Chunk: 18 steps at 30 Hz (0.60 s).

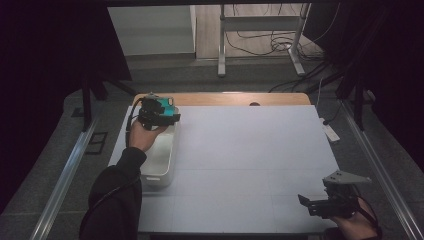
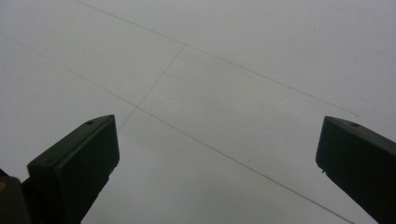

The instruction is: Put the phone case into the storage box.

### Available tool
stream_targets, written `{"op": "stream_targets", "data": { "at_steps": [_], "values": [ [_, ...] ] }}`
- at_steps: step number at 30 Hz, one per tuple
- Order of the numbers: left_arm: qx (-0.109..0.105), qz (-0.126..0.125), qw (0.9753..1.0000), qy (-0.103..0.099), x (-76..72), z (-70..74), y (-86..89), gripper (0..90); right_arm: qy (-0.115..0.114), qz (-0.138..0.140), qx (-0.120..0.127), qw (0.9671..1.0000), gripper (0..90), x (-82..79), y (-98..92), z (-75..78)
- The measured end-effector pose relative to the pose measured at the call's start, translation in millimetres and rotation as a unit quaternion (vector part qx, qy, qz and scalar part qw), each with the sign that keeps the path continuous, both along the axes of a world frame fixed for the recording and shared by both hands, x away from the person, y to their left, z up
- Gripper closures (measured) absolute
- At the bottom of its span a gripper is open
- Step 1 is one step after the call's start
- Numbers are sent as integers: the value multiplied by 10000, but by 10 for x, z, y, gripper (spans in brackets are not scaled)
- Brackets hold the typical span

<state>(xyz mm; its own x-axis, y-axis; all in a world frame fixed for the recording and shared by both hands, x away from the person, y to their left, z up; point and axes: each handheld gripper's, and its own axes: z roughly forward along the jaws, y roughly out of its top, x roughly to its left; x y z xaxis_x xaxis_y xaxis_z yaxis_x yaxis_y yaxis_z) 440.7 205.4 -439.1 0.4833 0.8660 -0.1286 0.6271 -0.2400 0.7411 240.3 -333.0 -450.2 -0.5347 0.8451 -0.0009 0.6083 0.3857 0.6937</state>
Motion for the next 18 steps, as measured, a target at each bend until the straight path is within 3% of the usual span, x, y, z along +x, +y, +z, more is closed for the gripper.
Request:
{"op": "stream_targets", "data": {
  "at_steps": [8, 18],
  "values": [
    [-193, -59, 9998, -33, -77, 13, 16, 111, -3, -1, -6, 10000, 0, -1, 2, 0],
    [-224, -138, 9997, -9, -155, -3, 41, 43, -6, 2, -1, 10000, 0, -2, 1, 1]
  ]
}}
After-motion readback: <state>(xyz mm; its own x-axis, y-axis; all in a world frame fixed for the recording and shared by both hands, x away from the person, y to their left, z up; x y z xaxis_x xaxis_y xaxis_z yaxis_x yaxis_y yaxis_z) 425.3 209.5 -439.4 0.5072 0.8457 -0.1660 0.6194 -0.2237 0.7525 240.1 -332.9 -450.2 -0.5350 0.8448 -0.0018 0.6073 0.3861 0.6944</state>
